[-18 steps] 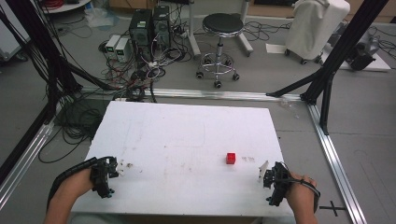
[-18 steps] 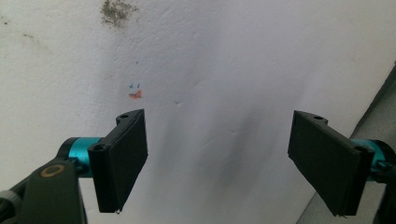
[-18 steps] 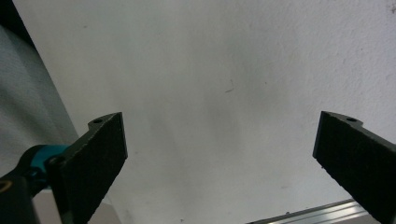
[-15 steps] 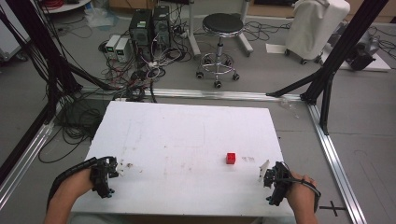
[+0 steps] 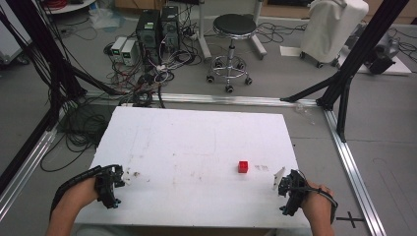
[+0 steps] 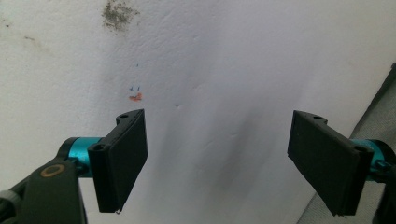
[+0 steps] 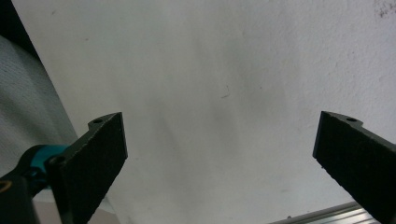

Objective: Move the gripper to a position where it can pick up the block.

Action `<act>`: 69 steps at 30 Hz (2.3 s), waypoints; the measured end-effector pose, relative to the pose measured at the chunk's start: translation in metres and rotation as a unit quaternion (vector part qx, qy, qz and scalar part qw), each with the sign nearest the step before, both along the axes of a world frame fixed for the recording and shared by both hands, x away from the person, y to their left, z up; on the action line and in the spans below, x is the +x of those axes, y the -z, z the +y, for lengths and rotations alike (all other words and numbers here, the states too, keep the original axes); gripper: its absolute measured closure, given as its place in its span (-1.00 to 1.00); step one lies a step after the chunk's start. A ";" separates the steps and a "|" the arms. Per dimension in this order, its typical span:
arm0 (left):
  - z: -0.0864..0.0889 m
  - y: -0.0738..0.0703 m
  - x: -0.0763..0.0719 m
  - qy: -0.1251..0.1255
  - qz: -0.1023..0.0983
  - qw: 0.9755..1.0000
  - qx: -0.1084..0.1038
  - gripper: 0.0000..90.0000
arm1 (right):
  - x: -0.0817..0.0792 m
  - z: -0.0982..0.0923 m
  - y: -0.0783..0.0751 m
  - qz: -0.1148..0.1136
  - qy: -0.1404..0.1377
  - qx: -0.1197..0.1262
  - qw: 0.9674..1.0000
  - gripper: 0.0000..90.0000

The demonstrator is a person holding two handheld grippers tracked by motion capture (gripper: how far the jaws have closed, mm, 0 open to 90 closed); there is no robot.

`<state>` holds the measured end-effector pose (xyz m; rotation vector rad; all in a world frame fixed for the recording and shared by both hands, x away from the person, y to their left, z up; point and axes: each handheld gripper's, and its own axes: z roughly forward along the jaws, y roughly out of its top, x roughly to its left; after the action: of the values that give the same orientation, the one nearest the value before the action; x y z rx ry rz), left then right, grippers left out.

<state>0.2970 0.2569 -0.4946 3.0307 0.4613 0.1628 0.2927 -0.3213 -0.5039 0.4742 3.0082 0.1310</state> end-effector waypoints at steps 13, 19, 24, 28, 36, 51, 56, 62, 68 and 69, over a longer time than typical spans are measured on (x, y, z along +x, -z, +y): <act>0.001 -0.001 0.000 -0.006 -0.005 1.000 -0.007 -0.55 | 0.031 -0.027 -0.030 -0.044 0.037 0.035 0.998 -0.95; 0.002 -0.001 0.000 -0.007 -0.006 1.000 -0.009 -0.55 | 0.049 -0.034 -0.043 -0.039 0.029 0.044 0.998 -0.95; 0.002 0.000 0.000 -0.010 -0.006 1.000 -0.011 -0.55 | 0.062 -0.037 -0.058 -0.046 0.034 0.064 0.996 -0.95; 0.003 -0.001 0.000 -0.011 -0.005 1.000 -0.012 -0.55 | 0.072 -0.034 -0.074 -0.051 0.026 0.070 0.996 -0.95; 0.002 -0.002 0.000 -0.008 -0.006 1.000 -0.013 -0.55 | 0.090 -0.017 -0.105 -0.058 -0.005 0.082 0.995 -0.95; 0.003 -0.003 0.000 -0.007 -0.006 1.000 -0.014 -0.55 | 0.116 0.041 -0.096 -0.033 -0.097 0.049 0.994 -0.95; 0.002 -0.003 0.000 -0.005 -0.007 1.000 -0.013 -0.55 | 0.118 0.062 -0.084 -0.020 -0.111 0.036 0.993 -0.95; 0.002 -0.003 0.001 -0.005 -0.006 1.000 -0.012 -0.55 | 0.123 0.083 -0.065 -0.002 -0.133 0.018 0.991 -0.95; 0.002 -0.003 0.000 -0.005 -0.006 1.000 -0.014 -0.55 | 0.127 0.098 -0.044 0.014 -0.145 0.013 0.989 -0.95; 0.002 -0.002 0.001 -0.004 -0.006 1.000 -0.013 -0.55 | 0.127 0.101 -0.040 0.016 -0.148 0.013 0.989 -0.95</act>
<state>0.2975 0.2585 -0.4922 3.0009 0.4723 0.1734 0.4201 -0.2205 -0.4635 0.0277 3.0926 0.1860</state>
